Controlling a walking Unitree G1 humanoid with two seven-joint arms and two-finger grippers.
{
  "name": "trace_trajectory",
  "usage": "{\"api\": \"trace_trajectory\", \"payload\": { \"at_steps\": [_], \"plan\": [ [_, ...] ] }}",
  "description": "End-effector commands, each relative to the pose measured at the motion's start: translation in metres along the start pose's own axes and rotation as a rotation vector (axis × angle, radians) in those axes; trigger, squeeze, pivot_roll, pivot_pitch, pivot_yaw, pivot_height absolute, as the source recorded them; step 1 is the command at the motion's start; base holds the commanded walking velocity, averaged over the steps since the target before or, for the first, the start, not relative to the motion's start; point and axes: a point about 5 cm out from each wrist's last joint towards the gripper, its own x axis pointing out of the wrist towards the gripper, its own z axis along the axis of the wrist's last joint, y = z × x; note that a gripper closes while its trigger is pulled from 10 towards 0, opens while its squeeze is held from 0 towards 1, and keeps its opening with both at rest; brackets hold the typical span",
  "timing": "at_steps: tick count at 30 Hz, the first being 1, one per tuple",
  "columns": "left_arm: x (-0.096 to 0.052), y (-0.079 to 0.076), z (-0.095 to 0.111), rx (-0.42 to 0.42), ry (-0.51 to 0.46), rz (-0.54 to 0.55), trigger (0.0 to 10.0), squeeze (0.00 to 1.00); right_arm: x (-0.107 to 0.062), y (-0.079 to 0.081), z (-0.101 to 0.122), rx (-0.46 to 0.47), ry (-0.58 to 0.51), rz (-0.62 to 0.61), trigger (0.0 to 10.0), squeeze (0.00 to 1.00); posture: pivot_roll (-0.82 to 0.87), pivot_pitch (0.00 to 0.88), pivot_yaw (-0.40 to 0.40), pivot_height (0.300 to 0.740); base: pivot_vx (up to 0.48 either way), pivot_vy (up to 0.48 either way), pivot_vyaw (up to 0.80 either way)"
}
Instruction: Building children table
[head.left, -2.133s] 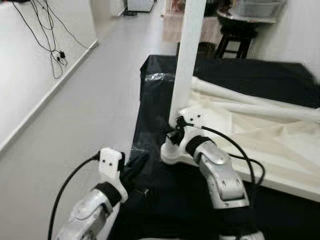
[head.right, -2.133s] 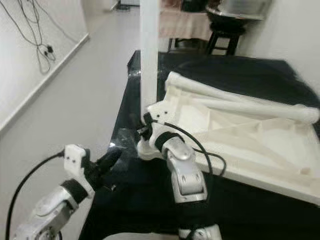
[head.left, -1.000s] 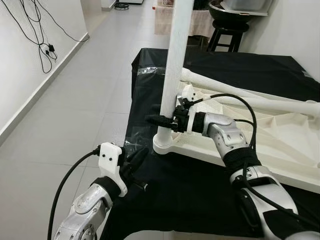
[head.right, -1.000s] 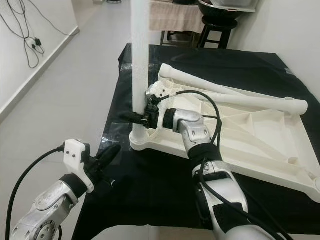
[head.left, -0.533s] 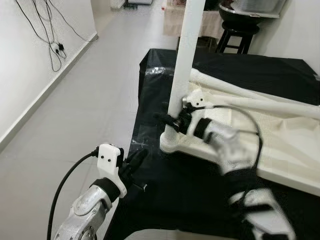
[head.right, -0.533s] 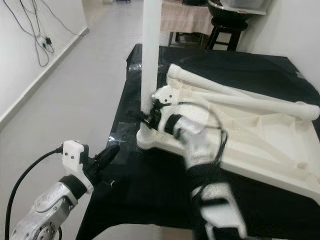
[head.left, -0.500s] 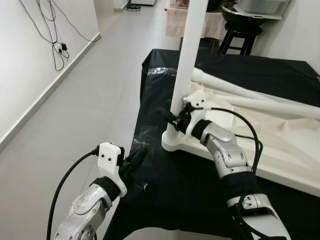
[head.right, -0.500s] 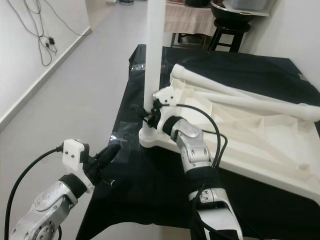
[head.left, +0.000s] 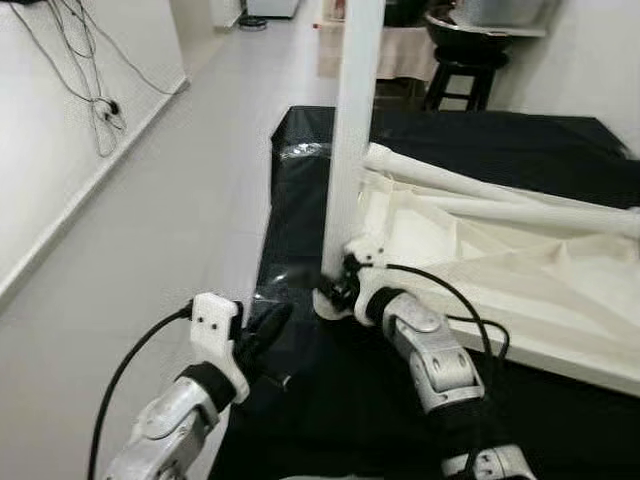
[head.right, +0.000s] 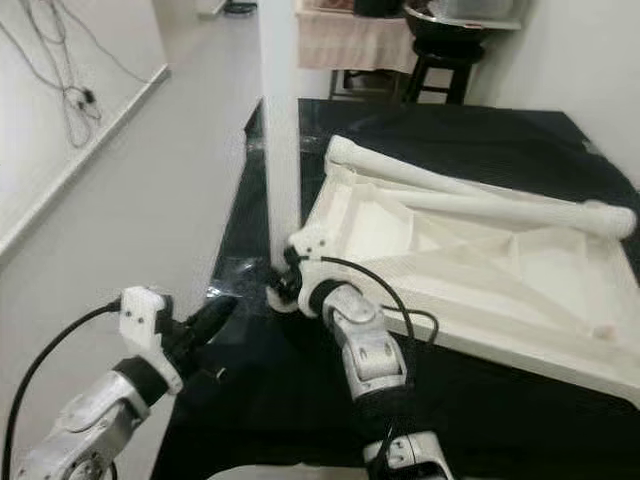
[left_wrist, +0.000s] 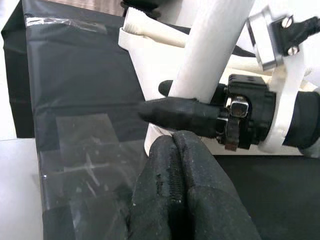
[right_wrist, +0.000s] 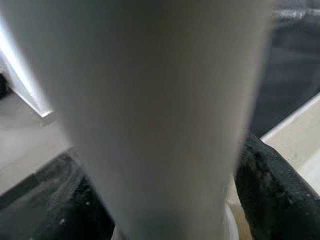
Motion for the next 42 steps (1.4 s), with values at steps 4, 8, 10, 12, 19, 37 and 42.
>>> {"api": "trace_trajectory", "payload": {
  "at_steps": [4, 8, 10, 12, 19, 37, 42],
  "plan": [
    [0.000, 0.000, -0.003, -0.007, 0.024, -0.009, 10.0, 0.00, 0.008, -0.003, 0.035, -0.008, -0.126, 0.248, 10.0, 0.00, 0.06, 0.086, -0.038, 0.740, 0.000, 0.000, 0.00],
    [0.001, 0.000, -0.004, -0.006, 0.022, -0.005, 10.0, 0.00, 0.007, -0.007, 0.051, -0.065, -0.125, 0.479, 10.0, 0.00, 0.07, 0.075, -0.050, 0.740, 0.000, 0.000, 0.00],
    [0.001, 0.000, -0.004, -0.005, 0.021, -0.003, 10.0, 0.00, 0.007, -0.008, 0.054, -0.078, -0.117, 0.544, 10.0, 0.00, 0.07, 0.075, -0.050, 0.740, 0.000, 0.000, 0.00],
    [0.001, -0.001, -0.005, -0.005, 0.021, -0.001, 10.0, 0.00, 0.009, -0.014, 0.056, -0.075, -0.077, 0.650, 10.0, 0.00, 0.08, 0.070, -0.060, 0.740, 0.000, 0.000, 0.00],
    [0.001, -0.004, -0.006, -0.007, 0.021, 0.000, 10.0, 0.00, 0.019, -0.026, 0.068, -0.010, -0.089, 0.639, 0.0, 0.00, 0.09, 0.066, -0.069, 0.740, 0.000, 0.000, 0.00],
    [-0.003, -0.001, -0.005, -0.011, 0.023, -0.004, 10.0, 0.00, -0.014, 0.013, -0.018, -0.111, 0.100, -0.020, 0.0, 0.00, 0.02, 0.084, -0.032, 0.740, 0.000, 0.000, 0.00],
    [-0.001, 0.002, -0.006, -0.011, 0.027, -0.005, 10.0, 0.00, -0.011, 0.020, -0.017, -0.005, 0.103, -0.014, 0.0, 0.00, 0.03, 0.064, -0.048, 0.740, 0.000, 0.000, 0.00]
  ]
}}
